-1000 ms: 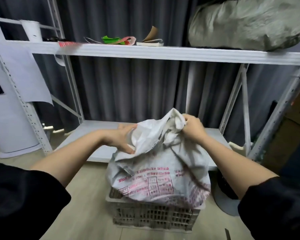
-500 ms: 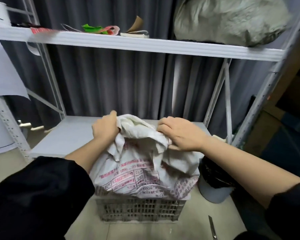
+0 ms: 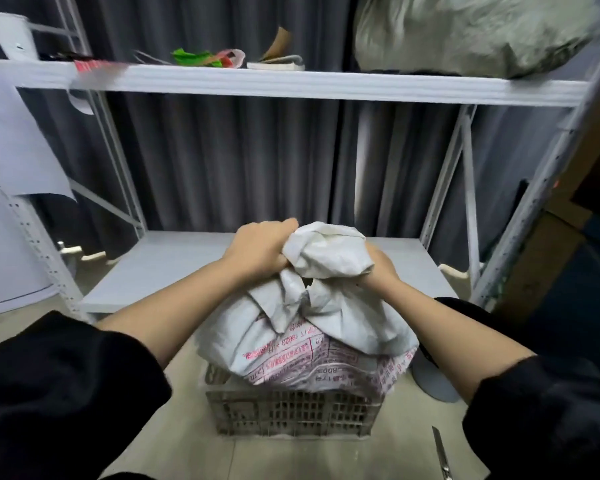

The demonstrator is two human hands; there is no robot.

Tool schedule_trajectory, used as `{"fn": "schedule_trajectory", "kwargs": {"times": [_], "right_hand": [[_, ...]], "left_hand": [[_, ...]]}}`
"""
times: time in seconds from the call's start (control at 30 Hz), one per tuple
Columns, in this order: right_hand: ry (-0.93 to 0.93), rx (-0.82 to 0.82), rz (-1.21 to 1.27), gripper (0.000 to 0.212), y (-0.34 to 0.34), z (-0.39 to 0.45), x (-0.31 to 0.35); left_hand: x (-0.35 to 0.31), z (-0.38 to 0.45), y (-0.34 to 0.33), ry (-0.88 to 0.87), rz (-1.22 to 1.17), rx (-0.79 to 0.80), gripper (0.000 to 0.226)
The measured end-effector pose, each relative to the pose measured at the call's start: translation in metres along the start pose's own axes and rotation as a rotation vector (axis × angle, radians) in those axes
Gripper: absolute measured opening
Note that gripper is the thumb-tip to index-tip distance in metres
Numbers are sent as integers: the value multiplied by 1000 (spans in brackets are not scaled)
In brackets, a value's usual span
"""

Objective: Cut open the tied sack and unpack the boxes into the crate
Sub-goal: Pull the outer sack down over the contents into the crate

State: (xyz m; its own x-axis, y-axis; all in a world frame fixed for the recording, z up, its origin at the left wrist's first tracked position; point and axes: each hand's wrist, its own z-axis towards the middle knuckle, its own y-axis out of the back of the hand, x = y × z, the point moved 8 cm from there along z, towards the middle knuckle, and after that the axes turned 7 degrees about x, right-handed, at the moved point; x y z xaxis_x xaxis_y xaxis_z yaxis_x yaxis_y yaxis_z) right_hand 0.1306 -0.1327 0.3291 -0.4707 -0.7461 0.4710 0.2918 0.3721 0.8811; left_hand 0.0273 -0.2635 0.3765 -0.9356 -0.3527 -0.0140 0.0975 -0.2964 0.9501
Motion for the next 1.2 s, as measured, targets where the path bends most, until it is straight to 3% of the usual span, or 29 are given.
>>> {"fn": "schedule_trajectory", "kwargs": {"times": [0.07,0.13,0.2,0.27,0.33,0.43,0.5,0.53,0.6,0.7,0.73,0.83,0.9,1.0,1.07,1.13,1.2], "right_hand": [[77,-134,-3,15,9,-4,-2],[119,-199,27,12,12,-6,-4],[160,-207,-39,5,11,-7,5],[204,-195,-90,4,8,-7,16],[230,-193,-120,7,4,-7,20],[288,-190,-195,12,-2,-11,28],[320,-166,-238,18,-9,-13,33],[333,-165,-234,19,-12,-13,34],[345,-185,-209,19,-15,-13,36],[309,-123,-259,27,-22,-6,38],[298,-17,-234,32,-23,-2,38],[174,576,195,39,-25,-6,32],[67,708,318,40,-23,-4,24],[90,490,156,59,-28,19,17],[52,369,-9,50,-35,29,4],[13,170,-296,31,-21,28,-8],[46,-9,-434,26,-5,22,-13]], "left_hand": [[14,-14,-5,-98,-59,78,30],[34,-22,-4,-90,-156,64,47],[54,-23,-4,102,-578,17,43],[51,-20,-24,202,-900,138,43],[44,-23,-51,259,-877,333,65],[54,-30,-80,399,-630,478,125],[53,-32,-93,372,-438,558,139],[51,-34,-97,351,-350,592,134],[49,-38,-101,299,-140,589,103],[42,-34,-92,232,146,375,47],[41,-33,-88,242,202,298,37],[48,-27,-75,331,193,151,25],[43,-12,-62,273,204,67,24],[15,16,-35,131,231,-43,22],[6,27,-24,139,148,-34,19],[13,25,-32,137,-32,153,26],[30,1,-53,136,-339,501,44]]}}
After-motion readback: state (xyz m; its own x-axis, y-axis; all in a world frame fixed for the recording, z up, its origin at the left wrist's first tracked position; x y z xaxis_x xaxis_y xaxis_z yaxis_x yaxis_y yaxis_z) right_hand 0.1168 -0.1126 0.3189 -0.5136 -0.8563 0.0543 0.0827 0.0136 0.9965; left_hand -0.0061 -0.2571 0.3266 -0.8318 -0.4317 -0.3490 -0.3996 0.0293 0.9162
